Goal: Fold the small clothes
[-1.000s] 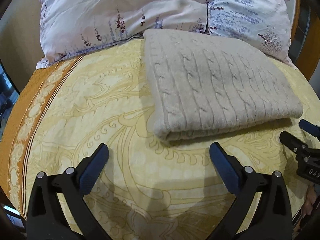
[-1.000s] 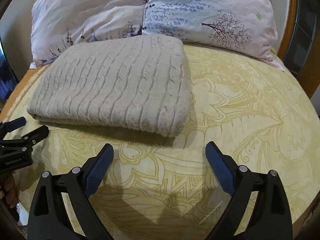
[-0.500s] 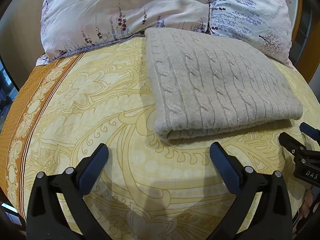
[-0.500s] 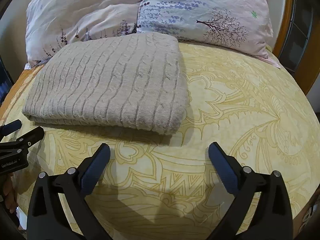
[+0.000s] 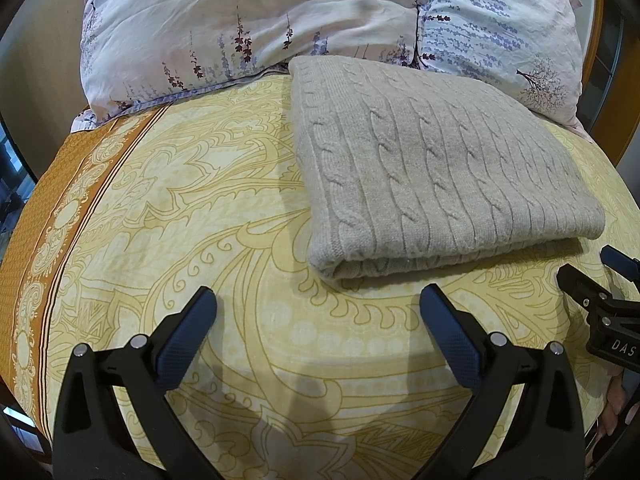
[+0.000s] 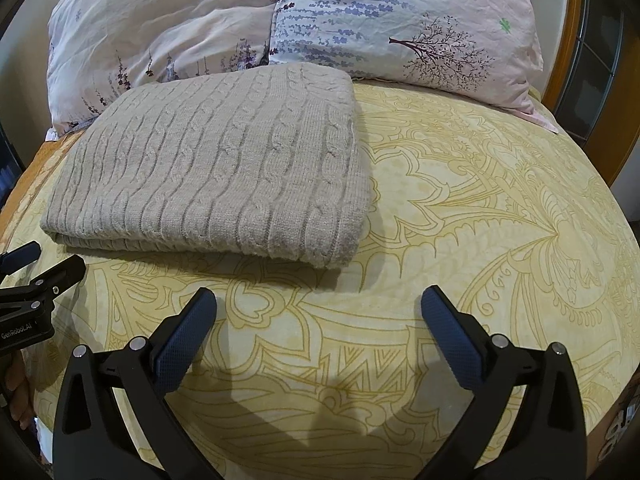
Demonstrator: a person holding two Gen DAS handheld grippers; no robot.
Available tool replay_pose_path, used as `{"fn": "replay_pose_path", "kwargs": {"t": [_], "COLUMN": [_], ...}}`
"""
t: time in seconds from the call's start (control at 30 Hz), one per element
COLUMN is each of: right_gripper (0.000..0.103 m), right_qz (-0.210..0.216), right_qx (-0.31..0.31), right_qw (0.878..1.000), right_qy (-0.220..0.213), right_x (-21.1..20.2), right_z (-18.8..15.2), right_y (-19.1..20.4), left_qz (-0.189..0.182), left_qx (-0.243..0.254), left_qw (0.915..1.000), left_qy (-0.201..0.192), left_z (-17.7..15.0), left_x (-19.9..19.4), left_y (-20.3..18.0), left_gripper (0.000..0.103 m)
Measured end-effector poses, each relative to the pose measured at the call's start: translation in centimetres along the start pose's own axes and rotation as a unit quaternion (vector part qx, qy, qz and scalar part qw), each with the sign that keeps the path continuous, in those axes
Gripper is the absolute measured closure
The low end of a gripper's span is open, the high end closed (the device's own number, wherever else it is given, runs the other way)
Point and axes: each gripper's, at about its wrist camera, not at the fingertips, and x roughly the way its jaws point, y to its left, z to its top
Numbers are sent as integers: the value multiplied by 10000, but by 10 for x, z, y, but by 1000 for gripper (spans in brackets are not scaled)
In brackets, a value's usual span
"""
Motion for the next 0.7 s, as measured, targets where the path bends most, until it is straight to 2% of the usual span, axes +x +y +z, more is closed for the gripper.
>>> {"fn": "replay_pose_path", "kwargs": {"t": [0.7], "right_gripper": [1], "right_qz": [-5], "right_qx": [9], "right_qw": [10000], "right_qy": [-3], "right_x": [0], "right_z": [0], "right_y": [1], "left_qz": [-20], "left_qx": [-17], "left_qw": [10000], "left_qy": [-9], "left_z": [2], "left_x": [0], "left_y": [-1], "left_gripper": [2]}}
